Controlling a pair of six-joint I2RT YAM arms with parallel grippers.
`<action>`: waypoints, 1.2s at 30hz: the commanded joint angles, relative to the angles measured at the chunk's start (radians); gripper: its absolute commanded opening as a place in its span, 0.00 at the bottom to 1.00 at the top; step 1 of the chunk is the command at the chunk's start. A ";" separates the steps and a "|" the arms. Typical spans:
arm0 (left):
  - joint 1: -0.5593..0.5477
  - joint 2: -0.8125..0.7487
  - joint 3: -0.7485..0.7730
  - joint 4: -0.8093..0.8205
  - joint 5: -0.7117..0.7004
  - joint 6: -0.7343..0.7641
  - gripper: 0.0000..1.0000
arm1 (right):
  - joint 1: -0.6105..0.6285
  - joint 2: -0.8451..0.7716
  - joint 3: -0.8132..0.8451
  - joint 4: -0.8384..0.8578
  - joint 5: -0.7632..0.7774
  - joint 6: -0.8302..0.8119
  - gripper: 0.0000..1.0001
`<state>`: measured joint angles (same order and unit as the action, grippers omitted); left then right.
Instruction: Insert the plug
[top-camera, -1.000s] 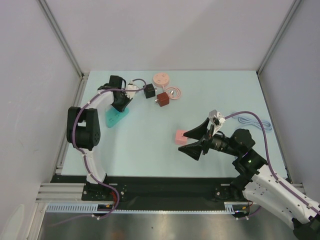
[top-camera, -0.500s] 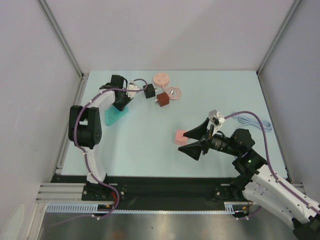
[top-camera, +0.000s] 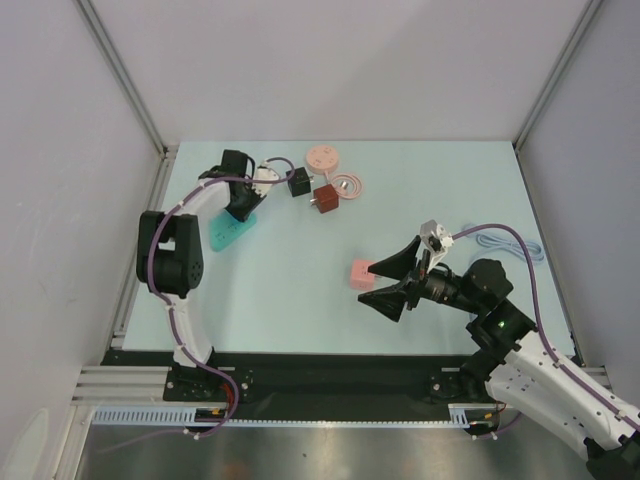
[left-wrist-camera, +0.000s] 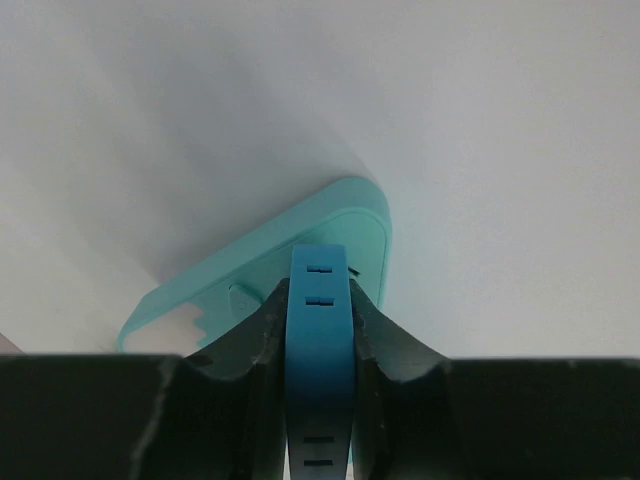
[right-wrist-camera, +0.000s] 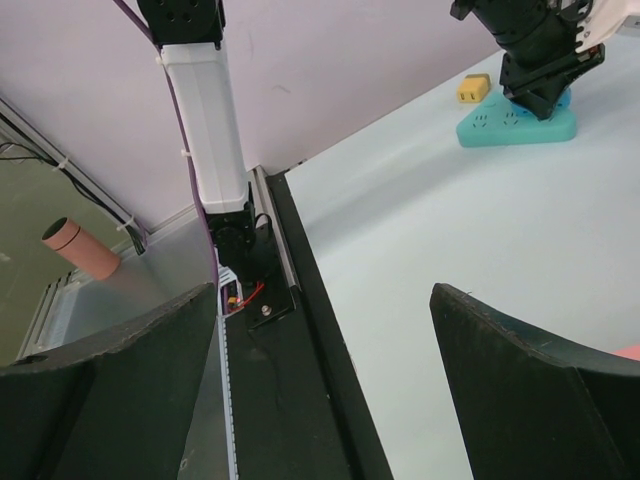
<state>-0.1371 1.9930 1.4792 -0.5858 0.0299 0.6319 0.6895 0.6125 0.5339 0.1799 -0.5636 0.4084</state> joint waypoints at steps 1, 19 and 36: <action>0.008 0.050 -0.066 -0.100 0.045 0.002 0.29 | -0.004 0.003 0.018 0.016 0.001 -0.008 0.94; -0.015 -0.020 0.019 -0.155 0.012 0.009 0.49 | -0.005 -0.003 0.017 0.012 0.005 -0.011 0.95; -0.033 -0.025 0.130 -0.180 -0.057 0.005 0.60 | -0.004 0.006 0.018 0.018 -0.002 -0.011 0.94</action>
<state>-0.1616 1.9835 1.5600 -0.7574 0.0082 0.6365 0.6895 0.6209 0.5339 0.1795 -0.5640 0.4084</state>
